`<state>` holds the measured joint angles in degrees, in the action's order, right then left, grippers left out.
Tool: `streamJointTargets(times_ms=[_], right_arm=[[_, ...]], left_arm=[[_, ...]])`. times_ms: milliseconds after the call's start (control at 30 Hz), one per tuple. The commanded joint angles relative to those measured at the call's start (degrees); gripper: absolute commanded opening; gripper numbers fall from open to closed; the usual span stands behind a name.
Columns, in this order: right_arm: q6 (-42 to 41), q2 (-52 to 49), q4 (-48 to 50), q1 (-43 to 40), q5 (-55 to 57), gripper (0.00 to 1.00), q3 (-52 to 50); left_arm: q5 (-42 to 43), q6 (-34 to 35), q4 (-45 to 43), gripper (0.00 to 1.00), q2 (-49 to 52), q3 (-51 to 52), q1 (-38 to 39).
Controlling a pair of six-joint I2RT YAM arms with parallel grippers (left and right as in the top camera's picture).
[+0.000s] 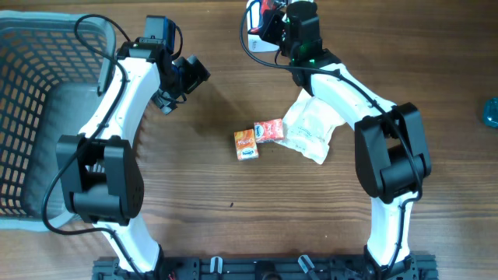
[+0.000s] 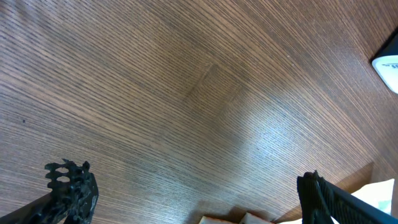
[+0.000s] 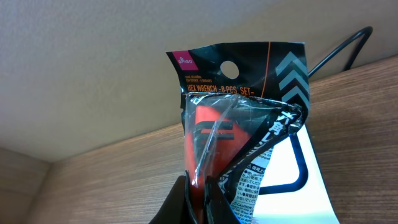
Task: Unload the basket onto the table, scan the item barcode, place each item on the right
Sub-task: 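Hold the hex wrench pack up to the scanner, then carry the hex wrench pack to the right edge and release it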
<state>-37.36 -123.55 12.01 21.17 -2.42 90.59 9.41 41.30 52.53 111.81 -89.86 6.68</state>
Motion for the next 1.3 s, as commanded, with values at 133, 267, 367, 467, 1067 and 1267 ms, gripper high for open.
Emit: streamJointTargets(times_ms=[133,267,367,467,1067,1267], right_arm=[[0.2,8.9,-4.7,-5.2,3.0,0.05,0.9],[-0.3,14.1,-17.3,-11.9,11.6,0.05,0.9],[-0.3,16.0,-28.2,-18.1,20.5,0.05,0.9],[-0.3,15.7,-40.0,-28.8,25.9,0.04,0.7],[2.0,3.9,-35.4,-59.9,19.0,0.05,-1.7],[-3.3,3.7,-40.0,-65.2,19.2,0.05,-1.7]], left_arm=[[-0.3,1.2,0.0,1.00,0.0,0.0,-0.3],[-0.3,1.2,0.0,1.00,0.0,0.0,-0.3],[-0.3,1.2,0.1,1.00,0.0,0.0,-0.3],[-0.3,1.2,0.0,1.00,0.0,0.0,-0.3],[-0.3,1.2,0.1,1.00,0.0,0.0,-0.3],[-0.3,1.2,0.0,1.00,0.0,0.0,-0.3]])
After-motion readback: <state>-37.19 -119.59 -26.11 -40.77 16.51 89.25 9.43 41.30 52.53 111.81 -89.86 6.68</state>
